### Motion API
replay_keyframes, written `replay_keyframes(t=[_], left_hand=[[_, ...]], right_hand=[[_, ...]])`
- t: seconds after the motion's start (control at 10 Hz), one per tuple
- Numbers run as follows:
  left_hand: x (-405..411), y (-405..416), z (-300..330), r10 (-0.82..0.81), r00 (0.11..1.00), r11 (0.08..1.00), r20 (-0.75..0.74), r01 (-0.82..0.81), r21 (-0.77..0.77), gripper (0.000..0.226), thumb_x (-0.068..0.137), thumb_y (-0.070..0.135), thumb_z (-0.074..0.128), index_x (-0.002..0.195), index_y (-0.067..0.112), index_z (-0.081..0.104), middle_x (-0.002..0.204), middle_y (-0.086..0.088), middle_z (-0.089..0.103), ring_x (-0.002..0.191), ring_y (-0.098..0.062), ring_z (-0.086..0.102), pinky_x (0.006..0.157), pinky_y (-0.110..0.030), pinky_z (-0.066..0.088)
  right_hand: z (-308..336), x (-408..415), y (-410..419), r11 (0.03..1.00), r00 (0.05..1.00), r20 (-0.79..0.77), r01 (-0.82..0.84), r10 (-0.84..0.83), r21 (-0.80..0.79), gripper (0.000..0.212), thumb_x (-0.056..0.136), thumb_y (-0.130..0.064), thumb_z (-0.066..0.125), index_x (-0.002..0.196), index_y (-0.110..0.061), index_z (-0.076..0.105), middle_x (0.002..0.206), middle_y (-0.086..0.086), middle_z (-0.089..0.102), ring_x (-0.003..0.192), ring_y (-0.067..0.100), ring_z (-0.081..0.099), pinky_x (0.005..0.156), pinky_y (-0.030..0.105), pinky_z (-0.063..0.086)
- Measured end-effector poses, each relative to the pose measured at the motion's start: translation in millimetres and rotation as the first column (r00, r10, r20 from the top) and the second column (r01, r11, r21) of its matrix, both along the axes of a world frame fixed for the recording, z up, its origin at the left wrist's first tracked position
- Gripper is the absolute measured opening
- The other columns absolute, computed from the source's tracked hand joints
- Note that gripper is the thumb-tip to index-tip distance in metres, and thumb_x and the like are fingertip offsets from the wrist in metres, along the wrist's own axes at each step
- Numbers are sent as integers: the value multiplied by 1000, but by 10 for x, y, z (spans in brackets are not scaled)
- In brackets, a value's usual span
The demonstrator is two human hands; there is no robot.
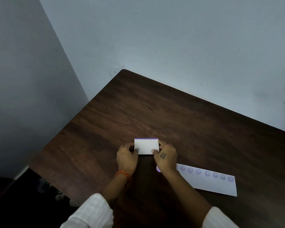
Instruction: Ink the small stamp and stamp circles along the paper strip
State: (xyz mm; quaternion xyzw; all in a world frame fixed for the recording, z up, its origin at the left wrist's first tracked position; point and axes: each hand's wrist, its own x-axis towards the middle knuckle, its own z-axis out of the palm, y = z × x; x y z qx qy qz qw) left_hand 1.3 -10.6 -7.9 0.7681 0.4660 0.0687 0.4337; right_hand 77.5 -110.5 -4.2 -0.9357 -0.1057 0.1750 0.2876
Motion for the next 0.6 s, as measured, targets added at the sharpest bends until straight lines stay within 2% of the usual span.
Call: replay_keyframes(t=[0.2, 0.3, 0.4, 0.5, 0.6], left_hand=[[-4, 68, -3, 16, 1000, 999, 13, -15, -29, 32, 82, 19, 67, 112, 6, 62, 114, -15, 66, 103, -27, 61, 91, -35, 48], [-24, 67, 35, 36, 999, 999, 13, -36, 29, 39, 85, 27, 63, 119, 8, 53, 124, -16, 52, 108, -28, 54, 92, -37, 45], [-13, 89, 153, -60, 998, 949, 14, 52, 312, 42, 87, 31, 58, 125, 14, 47, 128, -15, 48, 113, -27, 48, 91, -38, 46], [163, 122, 363, -231, 966, 805, 118, 121, 581, 51, 89, 30, 55, 134, 14, 40, 139, -15, 45, 128, -30, 42, 102, -41, 38], [445, 130, 708, -426, 898, 653, 113, 219, 725, 57, 95, 31, 42, 143, 7, 22, 154, -14, 19, 144, -31, 11, 117, -45, 9]], right_hand=[[23, 36, 12, 999, 999, -24, -26, 26, -35, 49, 85, -24, 65, 130, -11, 51, 127, 12, 60, 116, 25, 57, 96, 33, 49], [93, 64, -9, 997, 998, 19, -60, 61, -54, 51, 87, -32, 61, 132, -13, 47, 126, 12, 60, 115, 26, 57, 93, 34, 48], [270, 95, -52, 997, 979, 189, -83, 82, 1, 54, 91, -41, 51, 137, -15, 41, 132, 11, 54, 122, 25, 51, 95, 34, 46], [551, 236, -12, 988, 895, 434, -139, 99, 61, 52, 95, -40, 41, 139, -13, 37, 141, 11, 47, 131, 25, 41, 105, 35, 39], [936, 407, 59, 977, 781, 607, -209, 145, 35, 55, 97, -35, 37, 143, -8, 27, 154, 13, 29, 145, 26, 19, 118, 38, 19]])
